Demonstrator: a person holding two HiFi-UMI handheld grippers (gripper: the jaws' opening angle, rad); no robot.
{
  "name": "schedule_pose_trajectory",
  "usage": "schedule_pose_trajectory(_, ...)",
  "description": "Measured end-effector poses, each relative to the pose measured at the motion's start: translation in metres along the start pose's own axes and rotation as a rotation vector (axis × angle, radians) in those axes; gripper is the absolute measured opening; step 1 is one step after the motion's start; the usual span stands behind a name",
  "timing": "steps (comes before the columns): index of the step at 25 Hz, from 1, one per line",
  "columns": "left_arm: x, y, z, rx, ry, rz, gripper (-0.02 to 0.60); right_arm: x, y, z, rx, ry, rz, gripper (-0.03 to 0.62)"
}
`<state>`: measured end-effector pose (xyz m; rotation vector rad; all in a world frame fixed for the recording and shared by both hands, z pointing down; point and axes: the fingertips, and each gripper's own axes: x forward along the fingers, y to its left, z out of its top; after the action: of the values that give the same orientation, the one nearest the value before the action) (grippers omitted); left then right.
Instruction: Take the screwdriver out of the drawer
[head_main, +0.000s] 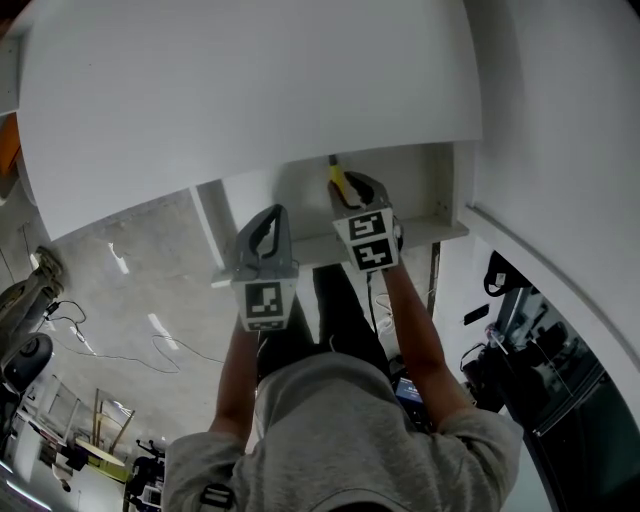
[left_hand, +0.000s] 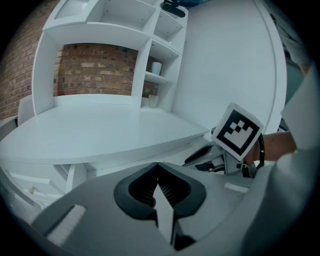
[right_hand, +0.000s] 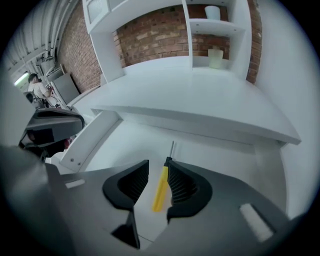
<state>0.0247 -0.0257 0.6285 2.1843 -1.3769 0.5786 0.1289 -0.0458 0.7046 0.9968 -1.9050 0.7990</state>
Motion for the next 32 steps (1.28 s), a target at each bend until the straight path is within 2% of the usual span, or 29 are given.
schedule_pose_trajectory(5,0.001,0.006,-0.004,-0.01,0.013,0.01,0.012,0.025,-0.003,-0.01,0.017,0.075,0.002,0.158)
schedule_pose_trajectory(14,0.004,0.013,-0.009,-0.007,0.025,0.017,0.012,0.056,-0.012,-0.029,0.051,0.159,-0.01,0.161)
schedule_pose_trajectory(24,0.005,0.018,-0.007,-0.034,0.023,0.025,0.012,0.062,-0.014,-0.033,0.077,0.169,-0.023,0.084)
schedule_pose_trajectory(32,0.006,0.02,-0.005,-0.034,0.017,0.022,0.012,0.059,-0.017,-0.03,0.092,0.166,-0.001,0.08)
